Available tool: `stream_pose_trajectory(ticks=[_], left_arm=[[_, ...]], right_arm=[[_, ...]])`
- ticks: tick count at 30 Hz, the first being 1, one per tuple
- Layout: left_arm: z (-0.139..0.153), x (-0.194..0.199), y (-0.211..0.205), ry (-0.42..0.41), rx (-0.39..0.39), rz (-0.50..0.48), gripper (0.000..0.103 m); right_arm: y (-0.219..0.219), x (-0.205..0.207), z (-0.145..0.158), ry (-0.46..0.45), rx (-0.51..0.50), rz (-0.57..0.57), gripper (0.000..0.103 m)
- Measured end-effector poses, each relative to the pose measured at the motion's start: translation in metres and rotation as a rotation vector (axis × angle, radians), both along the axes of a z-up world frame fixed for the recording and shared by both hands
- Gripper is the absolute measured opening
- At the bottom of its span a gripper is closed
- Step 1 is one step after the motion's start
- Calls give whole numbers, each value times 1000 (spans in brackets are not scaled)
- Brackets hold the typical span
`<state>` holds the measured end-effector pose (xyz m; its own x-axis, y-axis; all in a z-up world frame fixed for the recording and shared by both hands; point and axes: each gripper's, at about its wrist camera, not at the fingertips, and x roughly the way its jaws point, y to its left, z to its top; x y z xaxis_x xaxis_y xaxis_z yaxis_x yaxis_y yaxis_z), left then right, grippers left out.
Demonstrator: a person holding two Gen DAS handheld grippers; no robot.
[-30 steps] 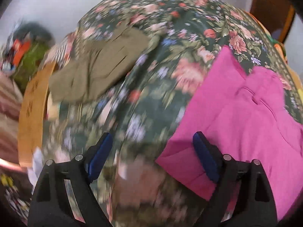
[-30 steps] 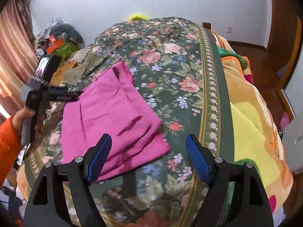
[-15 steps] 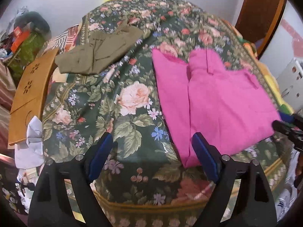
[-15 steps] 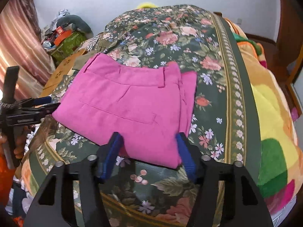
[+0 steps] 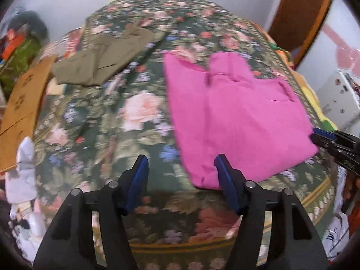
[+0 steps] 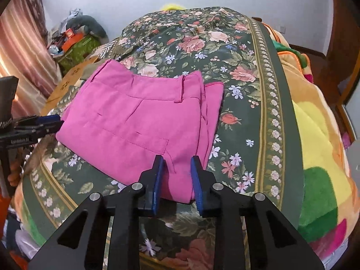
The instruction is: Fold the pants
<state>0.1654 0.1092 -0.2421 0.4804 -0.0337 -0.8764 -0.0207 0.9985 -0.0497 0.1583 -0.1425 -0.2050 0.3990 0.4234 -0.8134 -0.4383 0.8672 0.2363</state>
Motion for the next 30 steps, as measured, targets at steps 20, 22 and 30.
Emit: stream_pose_trajectory(ticks=[20,22,30], left_arm=[[46,79,-22,-80,-50,-130,61],[36,94,-28,-59,-58,-142,61],[2,114,-40,11,-135,-181,40]], right_arm=[[7,66,18,-12,-4,-8,22],[10,73,14,-7,3,1,22],[15,92,-7,40,58,15,22]])
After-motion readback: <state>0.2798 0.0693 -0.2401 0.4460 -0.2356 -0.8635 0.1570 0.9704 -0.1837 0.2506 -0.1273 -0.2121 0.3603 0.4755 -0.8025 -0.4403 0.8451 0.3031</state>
